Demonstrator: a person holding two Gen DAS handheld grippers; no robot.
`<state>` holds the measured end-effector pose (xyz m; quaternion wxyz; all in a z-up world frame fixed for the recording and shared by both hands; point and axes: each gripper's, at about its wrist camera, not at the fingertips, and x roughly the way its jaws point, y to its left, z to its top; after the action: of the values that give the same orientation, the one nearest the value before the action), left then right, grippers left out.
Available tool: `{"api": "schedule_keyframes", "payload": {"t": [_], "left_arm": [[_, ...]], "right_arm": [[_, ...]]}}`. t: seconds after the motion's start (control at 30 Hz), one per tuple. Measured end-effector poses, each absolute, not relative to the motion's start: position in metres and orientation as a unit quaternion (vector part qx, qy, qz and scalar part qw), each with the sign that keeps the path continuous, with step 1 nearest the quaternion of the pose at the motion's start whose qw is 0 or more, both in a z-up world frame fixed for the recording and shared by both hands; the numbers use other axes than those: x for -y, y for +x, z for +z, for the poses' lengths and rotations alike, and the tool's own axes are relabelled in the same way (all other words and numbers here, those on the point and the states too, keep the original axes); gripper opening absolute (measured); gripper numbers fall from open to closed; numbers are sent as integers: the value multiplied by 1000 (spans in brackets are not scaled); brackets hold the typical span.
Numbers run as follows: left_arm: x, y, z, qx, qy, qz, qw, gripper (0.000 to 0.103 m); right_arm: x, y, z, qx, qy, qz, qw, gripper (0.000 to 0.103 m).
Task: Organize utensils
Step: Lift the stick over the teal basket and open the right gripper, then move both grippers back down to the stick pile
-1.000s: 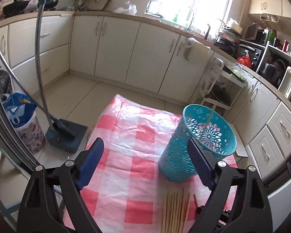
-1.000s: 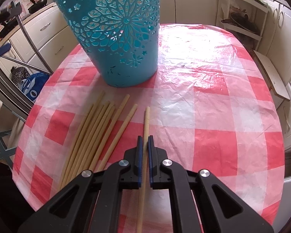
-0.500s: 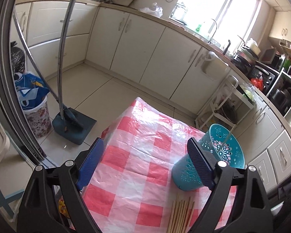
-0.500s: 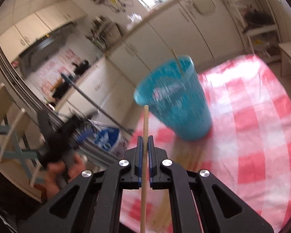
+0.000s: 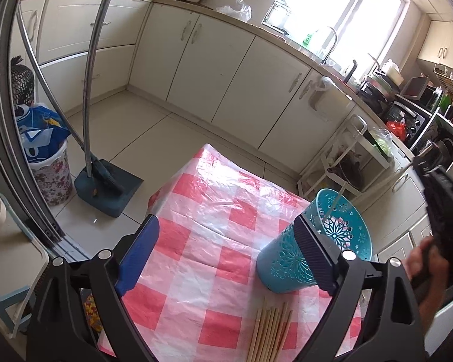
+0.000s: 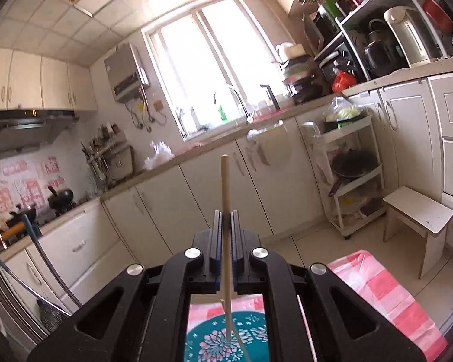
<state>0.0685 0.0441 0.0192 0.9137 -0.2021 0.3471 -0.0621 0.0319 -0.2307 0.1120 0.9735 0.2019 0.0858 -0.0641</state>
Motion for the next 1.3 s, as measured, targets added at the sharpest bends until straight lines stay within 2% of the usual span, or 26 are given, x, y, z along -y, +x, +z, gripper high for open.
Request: {"api": "schedule_keyframes", "payload": {"t": [0.17,0.23,0.33,0.47,0.67,0.77,1.0,1.23,1.3], "left_arm": [[-49,67,19,-347,-203,-60,914,87],[-50,67,18,-349,-204,-57,913,87],[-53,66,17,-348,-201,-54,914,88],[-55,64,18,-345,-192,-48,917,88],[-48,58,13,-349,-155,-46,923,88],[-40,55,6,-359,-133,-49,923,88],[-11,53,-13,-390,-72,-68,916,89],[25,46,-53,-449,-7,-111,887,89],[33,43,-64,-460,14,-117,880,89]], "right_arm": [[223,21,90,-129,179,-45,974,7],[225,6,92,-136,176,-37,974,15],[228,-34,91,-126,184,-32,974,21],[227,-84,60,-153,182,-35,971,22],[216,-71,-35,-363,188,-9,913,20],[209,-54,-62,-420,175,-2,891,18],[200,-42,-79,-446,133,-13,885,18],[187,-47,-91,-459,79,-18,885,18],[188,-48,-91,-462,75,-18,884,15]]}}
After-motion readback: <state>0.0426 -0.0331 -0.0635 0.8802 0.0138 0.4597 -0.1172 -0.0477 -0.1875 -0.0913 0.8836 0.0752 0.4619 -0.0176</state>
